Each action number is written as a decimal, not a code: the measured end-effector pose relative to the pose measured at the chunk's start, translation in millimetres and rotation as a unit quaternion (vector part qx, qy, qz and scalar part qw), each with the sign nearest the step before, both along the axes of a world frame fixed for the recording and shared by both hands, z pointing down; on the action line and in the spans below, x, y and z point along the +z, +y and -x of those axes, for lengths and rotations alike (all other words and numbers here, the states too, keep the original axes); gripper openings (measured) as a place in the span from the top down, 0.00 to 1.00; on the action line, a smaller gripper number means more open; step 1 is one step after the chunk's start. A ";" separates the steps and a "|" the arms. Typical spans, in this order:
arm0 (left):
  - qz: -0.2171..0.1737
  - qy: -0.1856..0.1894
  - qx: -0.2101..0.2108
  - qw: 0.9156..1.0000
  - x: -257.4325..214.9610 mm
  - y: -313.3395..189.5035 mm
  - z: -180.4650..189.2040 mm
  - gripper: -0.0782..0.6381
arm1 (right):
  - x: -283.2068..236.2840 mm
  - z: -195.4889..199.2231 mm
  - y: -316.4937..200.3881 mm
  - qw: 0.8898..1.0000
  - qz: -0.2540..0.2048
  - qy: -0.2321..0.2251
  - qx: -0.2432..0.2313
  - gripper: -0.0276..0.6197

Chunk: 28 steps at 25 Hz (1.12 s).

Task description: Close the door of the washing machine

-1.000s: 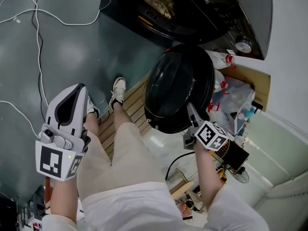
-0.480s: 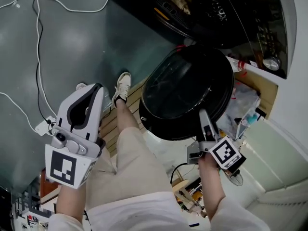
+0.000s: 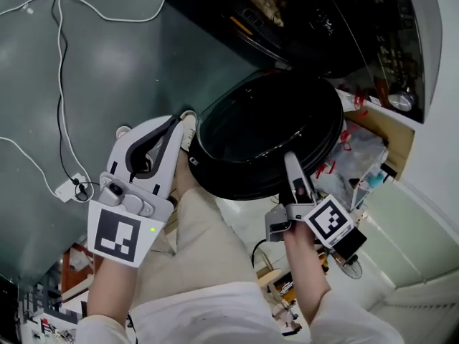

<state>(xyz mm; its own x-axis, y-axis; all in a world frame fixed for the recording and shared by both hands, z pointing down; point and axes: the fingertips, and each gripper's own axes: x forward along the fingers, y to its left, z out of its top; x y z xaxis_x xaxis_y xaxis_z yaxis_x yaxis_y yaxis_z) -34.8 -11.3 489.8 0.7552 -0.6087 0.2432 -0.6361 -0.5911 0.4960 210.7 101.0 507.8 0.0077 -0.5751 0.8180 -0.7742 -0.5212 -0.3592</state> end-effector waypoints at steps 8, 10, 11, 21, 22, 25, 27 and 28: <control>0.012 0.001 -0.009 1.000 -6.4 -23.4 -13.2 0.89 | 1.5 14.7 -26.1 0.999 0.025 -0.040 0.001 0.46; 0.016 0.000 -0.018 1.000 -7.0 -25.7 -8.4 0.89 | 0.8 17.2 -29.6 0.998 0.027 -0.049 0.001 0.45; 0.017 0.000 -0.022 1.000 -7.6 -27.0 -6.6 0.89 | 0.5 18.9 -32.1 0.998 0.027 -0.054 0.001 0.45; 0.015 -0.009 -0.042 0.999 -27.6 -39.5 0.7 0.89 | -0.2 33.4 -69.2 0.993 0.023 -0.112 -0.024 0.44; 0.014 -0.010 -0.044 0.999 -29.9 -39.9 2.1 0.89 | -0.5 35.5 -73.8 0.993 0.019 -0.118 -0.021 0.44; 0.012 -0.014 -0.048 0.999 -35.7 -41.3 5.1 0.89 | -2.4 38.1 -86.2 0.992 0.009 -0.129 -0.008 0.43; 0.010 -0.017 -0.054 0.998 -38.9 -43.8 7.4 0.89 | -4.3 40.5 -95.4 0.991 0.003 -0.136 -0.007 0.43; 0.010 -0.018 -0.058 0.998 -40.6 -45.2 8.6 0.89 | -5.2 42.0 -99.4 0.990 0.001 -0.138 -0.011 0.43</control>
<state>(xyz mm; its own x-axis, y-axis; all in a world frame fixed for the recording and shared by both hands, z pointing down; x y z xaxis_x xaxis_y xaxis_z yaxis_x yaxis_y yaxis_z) -43.4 -56.5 449.2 0.6706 -0.6866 0.2808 -0.7170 -0.5030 0.4826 168.6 1.5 502.6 -0.2280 -0.5707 0.7888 -0.6579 -0.5070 -0.5569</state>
